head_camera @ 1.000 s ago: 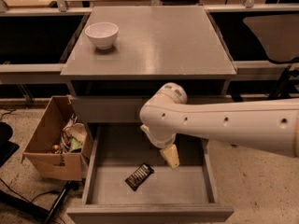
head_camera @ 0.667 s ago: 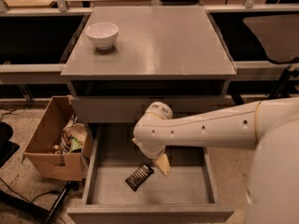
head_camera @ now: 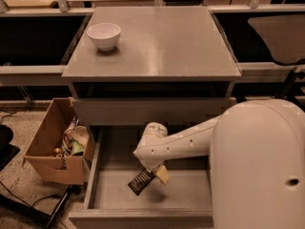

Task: Pick rxbar chocolate from middle drawer and place on counter

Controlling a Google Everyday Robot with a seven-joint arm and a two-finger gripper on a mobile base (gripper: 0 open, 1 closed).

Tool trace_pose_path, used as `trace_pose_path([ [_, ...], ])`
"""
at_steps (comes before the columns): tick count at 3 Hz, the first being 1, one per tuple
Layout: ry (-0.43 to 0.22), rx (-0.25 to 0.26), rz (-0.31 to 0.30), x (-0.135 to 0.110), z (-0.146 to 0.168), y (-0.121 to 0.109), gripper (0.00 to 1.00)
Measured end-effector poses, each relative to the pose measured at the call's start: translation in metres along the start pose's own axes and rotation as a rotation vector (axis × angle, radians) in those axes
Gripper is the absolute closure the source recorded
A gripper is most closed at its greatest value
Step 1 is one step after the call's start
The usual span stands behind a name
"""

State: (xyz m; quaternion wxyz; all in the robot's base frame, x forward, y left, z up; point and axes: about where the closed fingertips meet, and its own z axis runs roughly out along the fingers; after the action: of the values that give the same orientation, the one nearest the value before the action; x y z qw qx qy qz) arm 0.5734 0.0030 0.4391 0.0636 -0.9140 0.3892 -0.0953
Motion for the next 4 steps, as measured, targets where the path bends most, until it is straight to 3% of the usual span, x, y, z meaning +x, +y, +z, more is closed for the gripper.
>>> trace_pose_path([
  [1,-0.041,-0.010,-0.012,-0.012,0.032,-0.003,0.00],
  [2,-0.093,-0.055,-0.035,-0.034,0.063,-0.005,0.00],
  [3,-0.164,-0.104,-0.048,-0.063,0.083,-0.003,0.27],
  [4,-0.164,-0.104,-0.048,-0.063,0.083,-0.003,0.50],
])
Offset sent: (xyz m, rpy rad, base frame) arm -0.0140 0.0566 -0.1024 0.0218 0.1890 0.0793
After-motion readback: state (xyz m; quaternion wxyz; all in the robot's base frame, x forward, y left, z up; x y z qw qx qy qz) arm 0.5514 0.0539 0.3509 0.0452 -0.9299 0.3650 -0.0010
